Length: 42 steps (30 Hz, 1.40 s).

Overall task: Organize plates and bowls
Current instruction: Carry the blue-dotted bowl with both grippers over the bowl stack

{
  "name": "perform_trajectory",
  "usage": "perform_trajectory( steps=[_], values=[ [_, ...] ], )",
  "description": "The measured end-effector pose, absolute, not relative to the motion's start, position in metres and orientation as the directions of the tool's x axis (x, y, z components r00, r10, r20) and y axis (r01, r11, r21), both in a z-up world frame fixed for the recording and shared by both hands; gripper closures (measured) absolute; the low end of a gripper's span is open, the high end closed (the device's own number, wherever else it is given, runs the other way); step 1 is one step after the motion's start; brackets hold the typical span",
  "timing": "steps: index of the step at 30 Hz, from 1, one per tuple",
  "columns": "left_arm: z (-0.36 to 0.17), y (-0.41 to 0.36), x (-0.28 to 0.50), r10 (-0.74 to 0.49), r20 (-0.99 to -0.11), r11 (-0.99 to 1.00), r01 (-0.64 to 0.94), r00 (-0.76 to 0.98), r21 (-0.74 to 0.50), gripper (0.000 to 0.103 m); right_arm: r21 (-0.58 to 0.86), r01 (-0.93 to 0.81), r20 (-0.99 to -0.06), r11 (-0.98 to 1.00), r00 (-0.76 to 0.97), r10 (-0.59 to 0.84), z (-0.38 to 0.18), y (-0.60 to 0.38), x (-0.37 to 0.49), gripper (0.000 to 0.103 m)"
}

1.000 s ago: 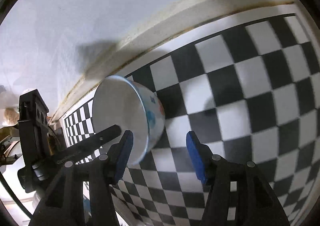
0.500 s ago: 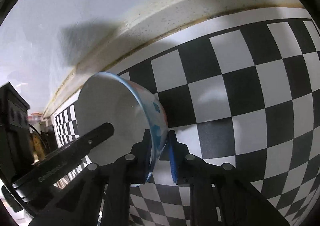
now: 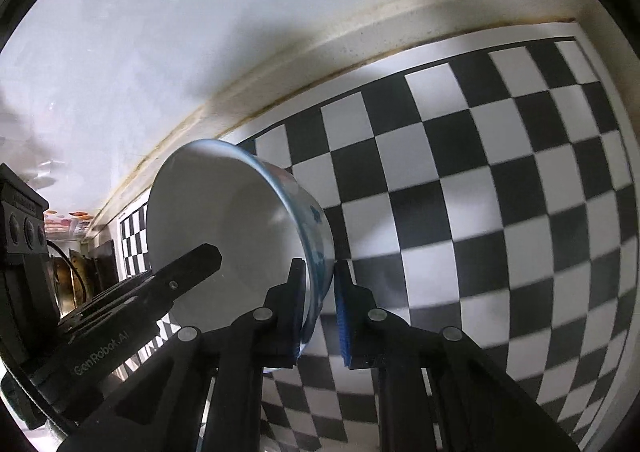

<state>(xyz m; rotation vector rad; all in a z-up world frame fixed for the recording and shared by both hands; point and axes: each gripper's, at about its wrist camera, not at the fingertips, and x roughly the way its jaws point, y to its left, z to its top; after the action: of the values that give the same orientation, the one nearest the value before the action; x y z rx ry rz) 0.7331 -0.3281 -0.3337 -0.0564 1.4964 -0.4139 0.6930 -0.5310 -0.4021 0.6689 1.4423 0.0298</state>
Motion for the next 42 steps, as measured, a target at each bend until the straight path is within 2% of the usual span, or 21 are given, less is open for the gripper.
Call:
perform_trajectory(
  steps=[14,28,33,42],
  values=[
    [-0.272,-0.296,0.657,-0.348,-0.935,0.901,0.302,0.071,-0.312,0.086,0.437,0.338,-0.898,0.834,0.212,0.385,-0.342,-0.498,0.615,0.087],
    [-0.257,-0.284,0.571,-0.365,-0.930,0.877,0.354,0.046,-0.326,0.086,0.423,0.325,-0.903,0.846,0.233,0.362,-0.290,-0.493,0.514,0.087],
    [-0.267,-0.285,0.543,-0.359,-0.933,0.867,0.371,0.002,-0.333,0.086,0.419,0.348,-0.907,0.839,0.209,0.366,-0.297,-0.494,0.475,0.087],
    [-0.307,-0.295,0.509,-0.297,-0.952,0.871,0.387,-0.077,-0.303,0.086,0.406,0.407,-0.913,0.818,0.146,0.380,-0.341,-0.500,0.432,0.087]
  ],
)
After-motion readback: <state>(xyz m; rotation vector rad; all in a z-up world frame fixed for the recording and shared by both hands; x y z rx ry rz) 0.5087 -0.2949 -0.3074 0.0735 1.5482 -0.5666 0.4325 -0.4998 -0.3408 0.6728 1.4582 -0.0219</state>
